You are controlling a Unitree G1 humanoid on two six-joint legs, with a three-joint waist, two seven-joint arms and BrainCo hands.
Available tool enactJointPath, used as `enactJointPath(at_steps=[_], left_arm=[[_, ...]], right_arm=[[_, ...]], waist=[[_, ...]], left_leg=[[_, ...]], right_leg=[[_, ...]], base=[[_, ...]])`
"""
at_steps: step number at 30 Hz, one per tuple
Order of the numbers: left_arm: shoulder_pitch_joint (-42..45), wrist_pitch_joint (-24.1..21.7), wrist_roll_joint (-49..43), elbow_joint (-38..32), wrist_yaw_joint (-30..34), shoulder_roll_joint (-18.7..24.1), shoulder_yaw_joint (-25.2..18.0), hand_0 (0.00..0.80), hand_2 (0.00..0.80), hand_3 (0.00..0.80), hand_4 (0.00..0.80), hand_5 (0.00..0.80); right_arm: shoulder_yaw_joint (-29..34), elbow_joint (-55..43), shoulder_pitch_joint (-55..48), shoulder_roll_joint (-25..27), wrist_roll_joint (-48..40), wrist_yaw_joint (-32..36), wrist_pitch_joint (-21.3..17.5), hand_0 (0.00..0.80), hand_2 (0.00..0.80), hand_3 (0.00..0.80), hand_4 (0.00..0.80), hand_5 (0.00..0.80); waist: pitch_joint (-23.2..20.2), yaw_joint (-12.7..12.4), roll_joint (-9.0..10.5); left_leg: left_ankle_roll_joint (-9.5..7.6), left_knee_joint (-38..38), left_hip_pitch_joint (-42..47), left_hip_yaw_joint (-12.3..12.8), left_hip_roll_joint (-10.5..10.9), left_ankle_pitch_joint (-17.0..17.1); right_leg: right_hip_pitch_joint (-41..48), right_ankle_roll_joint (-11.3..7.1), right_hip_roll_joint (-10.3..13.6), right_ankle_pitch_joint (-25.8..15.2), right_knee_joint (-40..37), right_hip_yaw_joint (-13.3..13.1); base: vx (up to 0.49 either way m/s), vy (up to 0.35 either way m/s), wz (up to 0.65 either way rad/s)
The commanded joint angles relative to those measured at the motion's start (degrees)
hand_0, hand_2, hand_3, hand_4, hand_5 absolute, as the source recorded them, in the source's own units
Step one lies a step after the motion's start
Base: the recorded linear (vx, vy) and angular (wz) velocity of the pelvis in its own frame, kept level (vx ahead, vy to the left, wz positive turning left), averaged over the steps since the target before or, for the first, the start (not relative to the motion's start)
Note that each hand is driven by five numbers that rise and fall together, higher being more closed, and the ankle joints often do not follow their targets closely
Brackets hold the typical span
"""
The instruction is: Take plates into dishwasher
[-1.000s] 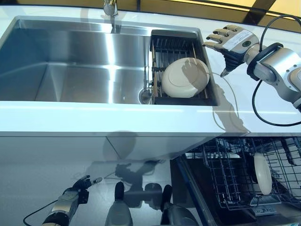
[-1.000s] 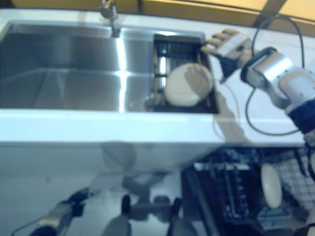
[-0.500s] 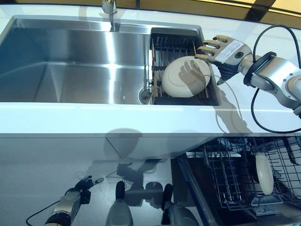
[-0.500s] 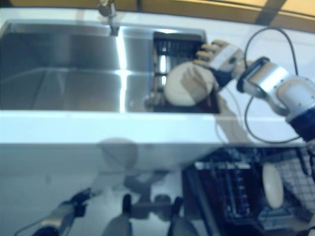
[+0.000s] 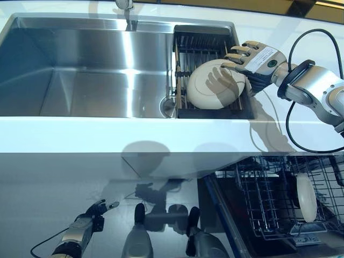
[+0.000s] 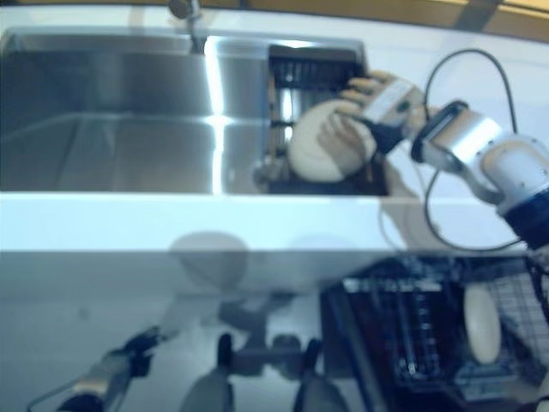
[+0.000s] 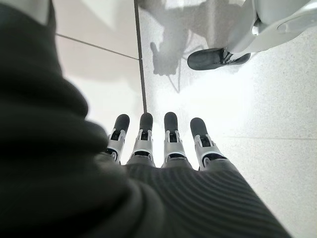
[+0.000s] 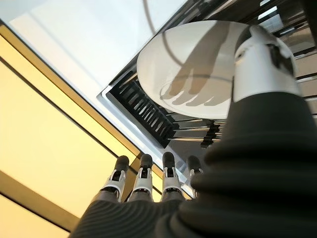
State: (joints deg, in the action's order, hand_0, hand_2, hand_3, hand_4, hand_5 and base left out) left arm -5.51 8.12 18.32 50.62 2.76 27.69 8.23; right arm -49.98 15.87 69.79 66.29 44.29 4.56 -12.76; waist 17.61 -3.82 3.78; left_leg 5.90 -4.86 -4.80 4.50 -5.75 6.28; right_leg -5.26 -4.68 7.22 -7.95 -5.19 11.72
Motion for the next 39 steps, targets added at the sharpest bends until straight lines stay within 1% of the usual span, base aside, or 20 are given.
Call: enactJointPath(at_steps=[1,11,15,22,27,33,39], left_arm=[[-3.6,-0.9,0.0,0.2,0.4,1.6,0.9,0.0,0.0,0.0,0.0,0.0],[-3.6,-0.9,-0.2,-0.2,0.7,1.5,0.9,0.0,0.0,0.0,0.0,0.0],[-3.6,-0.6,-0.1,-0.4,0.6,1.5,0.8,0.0,0.0,0.0,0.0,0.0],[-3.6,-0.5,0.2,-0.7,0.6,1.4,0.8,0.0,0.0,0.0,0.0,0.0],[-3.5,-0.4,0.3,-0.9,0.4,1.2,0.8,0.0,0.0,0.0,0.0,0.0],[-3.7,-0.6,1.2,-1.2,-0.2,0.7,0.9,0.0,0.0,0.0,0.0,0.0],[-3.8,-1.2,2.7,-1.4,-0.5,0.4,1.0,0.0,0.0,0.0,0.0,0.0]], right_arm=[[0.7,-2.3,4.4,1.7,-1.4,0.0,1.4,0.0,0.0,0.0,0.0,0.0],[0.7,-3.5,4.5,0.7,-2.2,1.0,1.6,0.0,0.0,0.0,0.0,0.0],[0.7,-5.4,4.4,0.2,-1.8,2.5,1.3,0.0,0.0,0.0,0.0,0.0],[1.0,-7.0,3.5,-0.3,-2.3,3.1,1.4,0.0,0.0,0.0,0.0,0.0],[1.3,-8.0,3.0,-1.1,0.0,3.5,1.2,0.0,0.0,0.0,0.0,0.0],[1.8,-9.4,1.6,-2.0,6.3,5.0,1.2,0.0,0.0,0.0,0.0,0.0],[1.9,-8.9,-1.3,-3.2,20.1,5.6,-0.1,0.0,0.0,0.0,0.0,0.0]], waist=[[1.0,-0.2,0.73],[1.3,-0.5,0.64],[1.3,-0.5,0.65],[1.7,-0.8,0.41],[1.8,-1.0,0.35],[2.3,-1.2,0.04],[3.1,-1.3,-0.49]], left_leg=[[-2.74,-0.1,1.7,1.2,2.4,-3.4],[-2.75,-0.1,1.5,1.2,2.6,-3.3],[-2.79,-0.1,1.4,1.3,2.5,-3.3],[-2.81,-0.1,1.3,1.1,2.6,-3.2],[-2.83,-0.1,1.2,1.0,2.7,-3.1],[-2.88,-0.1,0.8,1.0,2.7,-2.9],[-2.93,-0.1,0.4,1.1,2.8,-2.7]], right_leg=[[2.5,-4.75,1.4,1.8,0.2,0.6],[2.4,-4.73,1.5,1.9,0.4,0.8],[2.2,-4.78,1.5,1.8,0.4,0.8],[2.2,-4.81,1.6,1.7,0.4,0.9],[2.1,-4.8,1.7,1.7,0.4,1.2],[1.7,-4.87,1.8,1.5,0.5,1.3],[1.3,-4.92,2.1,1.3,0.6,1.5]], base=[[0.0,0.0,0.0],[0.0,0.0,0.0],[0.0,0.0,0.0],[0.0,0.0,0.0],[0.0,0.0,0.0],[0.0,0.0,0.0],[0.0,0.0,0.0]])
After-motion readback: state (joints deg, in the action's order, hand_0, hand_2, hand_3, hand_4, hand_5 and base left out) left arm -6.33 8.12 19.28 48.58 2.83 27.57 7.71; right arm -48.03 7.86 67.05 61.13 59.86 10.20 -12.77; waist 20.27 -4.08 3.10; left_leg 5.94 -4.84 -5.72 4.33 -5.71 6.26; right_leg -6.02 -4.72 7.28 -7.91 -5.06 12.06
